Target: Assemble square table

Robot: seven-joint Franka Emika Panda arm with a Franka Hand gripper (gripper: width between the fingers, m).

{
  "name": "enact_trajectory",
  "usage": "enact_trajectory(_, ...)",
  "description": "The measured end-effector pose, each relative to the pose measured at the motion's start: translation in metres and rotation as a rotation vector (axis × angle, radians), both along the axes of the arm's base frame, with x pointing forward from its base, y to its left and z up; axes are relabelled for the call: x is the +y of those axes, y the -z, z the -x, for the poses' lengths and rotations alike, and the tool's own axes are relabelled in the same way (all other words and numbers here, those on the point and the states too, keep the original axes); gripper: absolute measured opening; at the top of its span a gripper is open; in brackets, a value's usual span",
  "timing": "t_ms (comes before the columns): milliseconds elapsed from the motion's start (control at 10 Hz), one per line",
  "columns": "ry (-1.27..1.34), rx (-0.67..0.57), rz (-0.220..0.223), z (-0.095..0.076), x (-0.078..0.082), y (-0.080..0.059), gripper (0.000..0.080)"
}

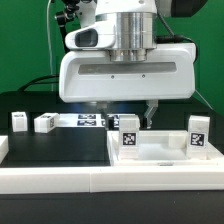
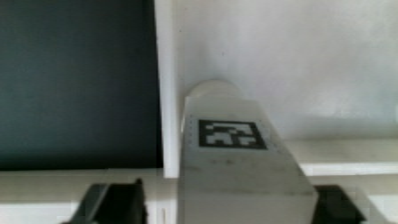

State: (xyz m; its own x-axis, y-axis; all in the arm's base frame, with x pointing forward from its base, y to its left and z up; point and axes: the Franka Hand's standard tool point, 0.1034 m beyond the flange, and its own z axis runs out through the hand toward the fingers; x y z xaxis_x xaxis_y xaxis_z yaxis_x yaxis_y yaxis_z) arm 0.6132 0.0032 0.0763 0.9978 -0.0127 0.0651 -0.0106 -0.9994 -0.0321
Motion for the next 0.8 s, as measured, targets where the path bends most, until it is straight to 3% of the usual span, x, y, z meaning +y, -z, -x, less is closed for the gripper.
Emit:
enact_trajectory(100, 0.013, 0.000, -0.001, 0.0000, 0.0000, 0.0001, 0.0285)
enact_trajectory(300, 0.016, 0.001, -0.001, 0.0000, -0.0001, 0.0001, 0.0288)
enact_trajectory(800, 0.509, -0.011, -0.058, 0.0024, -0.0022, 0.0014, 0.0288)
